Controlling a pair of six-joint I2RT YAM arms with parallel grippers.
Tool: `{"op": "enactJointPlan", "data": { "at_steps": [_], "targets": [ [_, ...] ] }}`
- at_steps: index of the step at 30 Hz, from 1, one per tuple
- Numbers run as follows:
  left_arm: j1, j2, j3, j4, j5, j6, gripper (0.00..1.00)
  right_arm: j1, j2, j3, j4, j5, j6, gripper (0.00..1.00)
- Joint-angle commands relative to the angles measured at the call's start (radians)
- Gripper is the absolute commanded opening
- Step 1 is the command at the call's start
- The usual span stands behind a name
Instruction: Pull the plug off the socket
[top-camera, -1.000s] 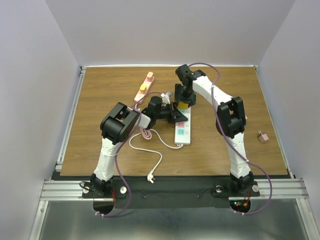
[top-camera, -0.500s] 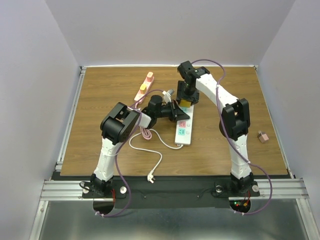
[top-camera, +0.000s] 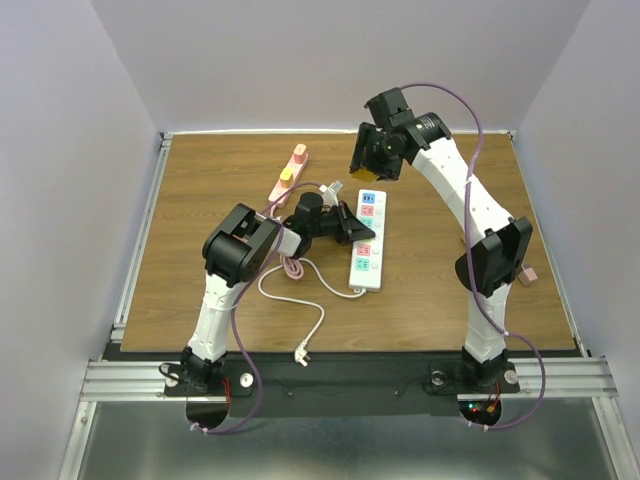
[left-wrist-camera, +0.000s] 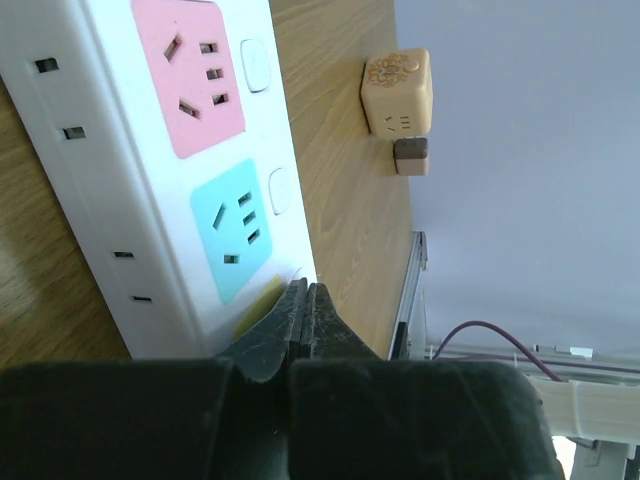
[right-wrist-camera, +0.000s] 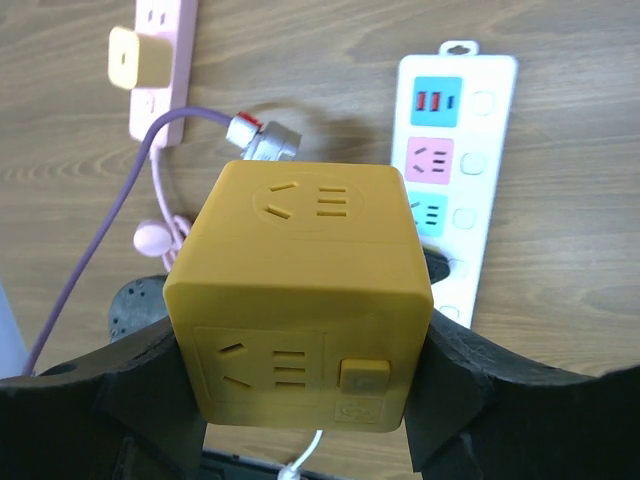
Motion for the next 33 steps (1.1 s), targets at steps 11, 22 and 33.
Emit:
{"op": "enactJointPlan", "data": {
  "at_steps": [11,22,33],
  "targets": [
    [-0.002,-0.134,0.013,-0.313,-0.082,0.161,0.00,-0.290,-0.073,-0.415,0.013,0.343,0.021,0.00],
    [0.002,-0.366,0.114,-0.548,-0.114,0.286,0.00,-0.397,0.086,-0.410,-0.002,0.485,-0.036,0.12],
    [0.060,-0.490,0.089,-0.702,-0.176,0.383,0.00,-0.439,0.120,-0.387,-0.036,0.568,-0.041,0.77]
  ]
}}
